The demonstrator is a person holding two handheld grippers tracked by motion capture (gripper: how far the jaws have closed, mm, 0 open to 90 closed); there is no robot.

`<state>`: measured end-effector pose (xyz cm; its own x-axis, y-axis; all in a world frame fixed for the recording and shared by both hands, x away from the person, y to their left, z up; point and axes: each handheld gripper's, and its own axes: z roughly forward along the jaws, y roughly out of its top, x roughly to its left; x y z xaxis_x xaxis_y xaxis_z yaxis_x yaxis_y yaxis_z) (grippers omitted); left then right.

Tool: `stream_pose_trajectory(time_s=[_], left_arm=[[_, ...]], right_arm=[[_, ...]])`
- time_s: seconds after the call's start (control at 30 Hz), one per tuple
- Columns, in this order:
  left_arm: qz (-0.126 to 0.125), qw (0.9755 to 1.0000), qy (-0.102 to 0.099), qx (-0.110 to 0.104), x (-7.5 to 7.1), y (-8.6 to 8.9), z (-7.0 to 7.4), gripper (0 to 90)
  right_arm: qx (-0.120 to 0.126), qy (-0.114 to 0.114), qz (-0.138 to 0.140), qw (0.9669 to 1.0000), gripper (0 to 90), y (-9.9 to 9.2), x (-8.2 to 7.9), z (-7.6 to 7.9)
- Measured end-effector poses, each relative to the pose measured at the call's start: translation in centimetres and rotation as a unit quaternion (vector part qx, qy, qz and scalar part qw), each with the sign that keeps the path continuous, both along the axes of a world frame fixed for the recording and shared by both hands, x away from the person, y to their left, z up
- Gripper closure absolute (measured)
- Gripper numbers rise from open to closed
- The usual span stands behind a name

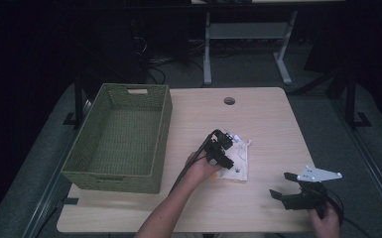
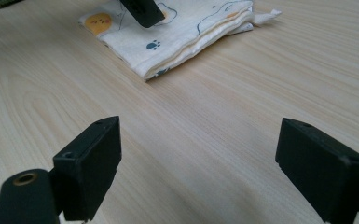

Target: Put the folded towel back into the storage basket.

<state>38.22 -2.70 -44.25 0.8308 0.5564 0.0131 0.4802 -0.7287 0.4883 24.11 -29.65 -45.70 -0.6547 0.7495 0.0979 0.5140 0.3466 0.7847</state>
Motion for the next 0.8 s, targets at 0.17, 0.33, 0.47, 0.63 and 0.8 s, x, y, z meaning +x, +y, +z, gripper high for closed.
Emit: stream_pose_trajectory(time_s=[0.17, 0.33, 0.47, 0.63, 0.8], left_arm=[[0.000, 0.9999, 0.004, 0.009, 0.09, -0.25, -0.55, 35.6], [-0.004, 0.9999, 0.004, 0.013, 0.06, -0.33, -0.50, 40.1], [0.001, 0.9999, 0.008, 0.008, 0.19, -0.23, -0.53, 43.7], [0.005, 0.9999, 0.011, 0.008, 0.39, -0.08, -0.46, 48.3], [0.012, 0.9998, 0.013, 0.008, 0.63, 0.02, -0.39, 54.6]], right_arm=[[0.001, -0.001, 0.001, 1.0000, 13.7, -0.02, 0.00, 0.00], [0.000, -0.002, 0.003, 1.0000, 13.7, 0.05, 0.00, 0.01], [0.001, -0.004, 0.002, 1.0000, 13.7, 0.07, -0.04, 0.09], [-0.002, -0.004, 0.004, 1.0000, 13.8, 0.19, -0.05, 0.09], [-0.003, -0.004, 0.006, 1.0000, 13.7, 0.27, -0.05, 0.08]])
